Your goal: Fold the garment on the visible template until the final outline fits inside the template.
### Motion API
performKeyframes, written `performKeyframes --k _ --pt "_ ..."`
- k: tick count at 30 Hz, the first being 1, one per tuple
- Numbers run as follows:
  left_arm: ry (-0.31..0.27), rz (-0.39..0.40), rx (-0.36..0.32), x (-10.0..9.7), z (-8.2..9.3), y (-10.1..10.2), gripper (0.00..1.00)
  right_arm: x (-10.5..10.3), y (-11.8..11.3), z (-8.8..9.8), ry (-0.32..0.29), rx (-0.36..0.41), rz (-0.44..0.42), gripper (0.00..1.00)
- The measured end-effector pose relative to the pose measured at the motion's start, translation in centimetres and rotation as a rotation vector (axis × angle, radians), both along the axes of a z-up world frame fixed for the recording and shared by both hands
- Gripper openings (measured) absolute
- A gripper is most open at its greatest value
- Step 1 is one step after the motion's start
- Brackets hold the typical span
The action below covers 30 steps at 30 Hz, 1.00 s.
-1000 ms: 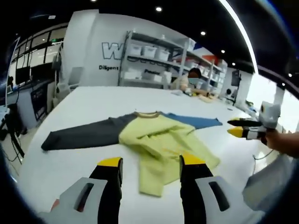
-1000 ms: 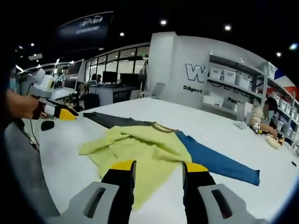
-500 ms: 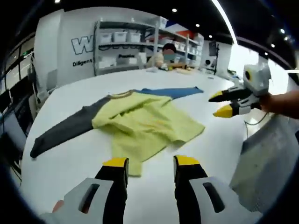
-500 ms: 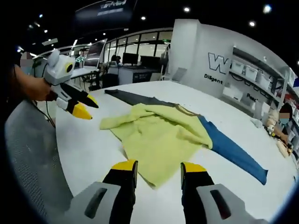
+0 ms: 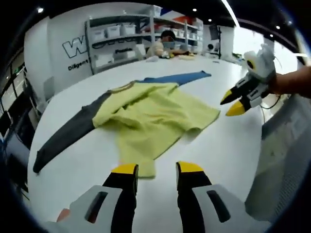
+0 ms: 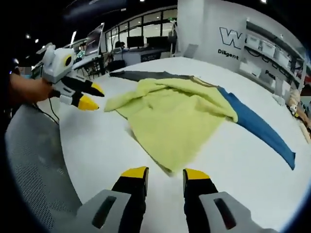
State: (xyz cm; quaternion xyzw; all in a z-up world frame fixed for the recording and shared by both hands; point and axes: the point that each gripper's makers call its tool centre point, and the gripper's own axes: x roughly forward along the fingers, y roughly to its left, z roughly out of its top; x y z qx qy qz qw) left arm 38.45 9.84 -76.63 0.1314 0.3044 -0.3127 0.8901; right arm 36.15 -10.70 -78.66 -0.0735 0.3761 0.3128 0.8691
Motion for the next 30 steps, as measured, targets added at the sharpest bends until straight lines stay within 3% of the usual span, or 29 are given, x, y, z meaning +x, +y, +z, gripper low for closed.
performKeyframes --k 2,6,9,11,16,23,30 --pt "0.008 0.012 -0.007 0.1 -0.2 0.2 0.26 -0.2 0.0 -0.5 0.052 0.039 -0.032 0.26" --pt "0.018 0.016 -0.013 0.3 -0.5 0.0 0.26 0.0 -0.3 -1.2 0.099 0.067 -0.068 0.25" --pt "0.018 0.012 -0.011 0.4 -0.7 -0.2 0.25 0.5 0.2 -1.1 0.132 0.149 -0.112 0.23" --pt "0.020 0.010 -0.010 0.6 -1.0 -0.3 0.25 0.5 0.2 -1.1 0.153 0.156 -0.121 0.21" --pt "0.027 0.007 0.001 0.8 -1.4 -0.4 0.25 1.6 0.5 -1.0 0.153 0.155 -0.132 0.19" --pt "0.035 -0.016 0.070 1.3 -3.0 -0.1 0.24 2.1 1.1 -1.1 0.161 0.156 -0.152 0.17" --pt "0.035 0.016 0.075 2.0 -3.1 0.5 0.11 2.1 1.1 -1.2 0.155 0.153 -0.151 0.15"
